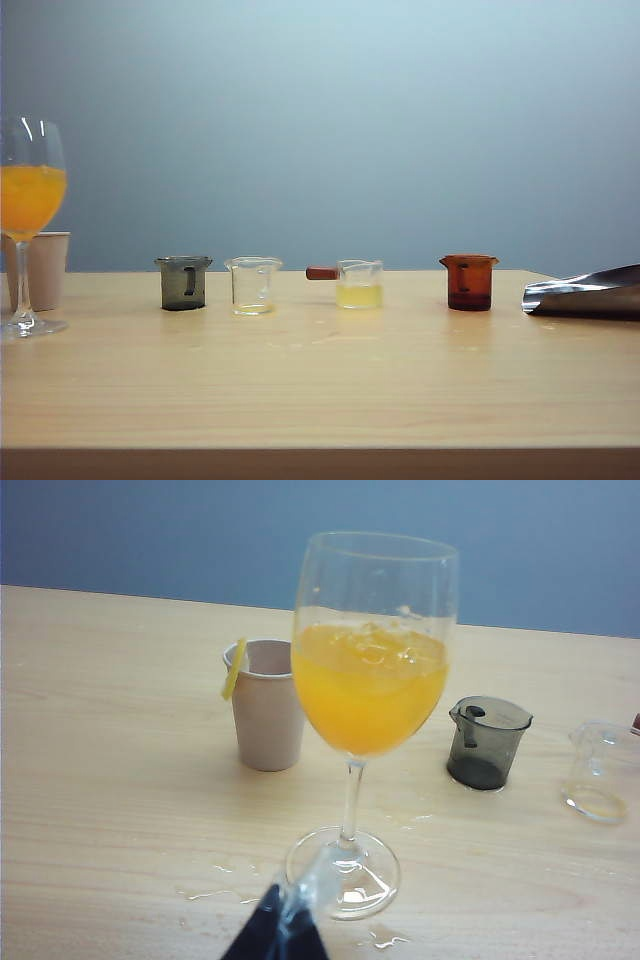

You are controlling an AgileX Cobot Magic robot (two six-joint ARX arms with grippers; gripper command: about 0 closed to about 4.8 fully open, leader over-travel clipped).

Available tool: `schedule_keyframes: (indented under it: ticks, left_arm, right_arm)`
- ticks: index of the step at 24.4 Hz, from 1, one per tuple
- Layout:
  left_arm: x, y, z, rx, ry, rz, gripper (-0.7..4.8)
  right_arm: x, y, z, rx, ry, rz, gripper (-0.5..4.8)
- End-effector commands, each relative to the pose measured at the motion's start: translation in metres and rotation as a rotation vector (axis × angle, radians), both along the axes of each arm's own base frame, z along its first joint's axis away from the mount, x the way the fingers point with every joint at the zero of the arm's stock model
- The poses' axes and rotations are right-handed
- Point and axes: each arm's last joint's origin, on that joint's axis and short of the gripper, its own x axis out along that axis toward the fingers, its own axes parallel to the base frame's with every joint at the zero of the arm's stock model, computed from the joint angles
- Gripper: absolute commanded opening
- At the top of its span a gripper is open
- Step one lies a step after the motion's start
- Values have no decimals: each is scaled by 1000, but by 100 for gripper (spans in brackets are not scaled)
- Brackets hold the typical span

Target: Pick up the third measuring cup from the left, pour the pineapple juice inside into the goblet, and finally put the measuring cup back in its original place.

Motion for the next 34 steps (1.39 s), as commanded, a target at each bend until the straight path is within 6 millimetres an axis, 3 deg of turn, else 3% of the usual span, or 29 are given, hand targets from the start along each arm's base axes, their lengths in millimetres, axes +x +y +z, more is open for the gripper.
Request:
schedule_keyframes:
  ticks: [1,10,13,19,21,26,29,34]
  left_arm:
    - [0,0,2,1,-12,0,-5]
    - [-1,0,6,-12,-31,-9,-5]
    - [-4,0,22,-134,-82,0,-5]
    - [-11,-1,49,-145,-151,-10,-5]
    - [-14,-1,69,-141,-173,-15,-5]
    - [-3,-1,98,-82,-137,-44,-5]
    - [7,-3,112,-44,-100,-103,-5]
    - [26,-4,137,8,-24,-154,-5]
  right_arm:
    - [0,0,0,-4,-10,-4,-8]
    - [0,0,6,18,-57,-2,-8]
    - [-5,0,29,51,-50,-3,-8]
    - [-3,1,72,86,-90,5,-9]
    - [6,1,105,86,-85,12,-9]
    - [39,12,153,75,-112,126,-9]
    - [59,27,160,84,-173,244,-9]
    - [83,57,147,88,-113,345,-9]
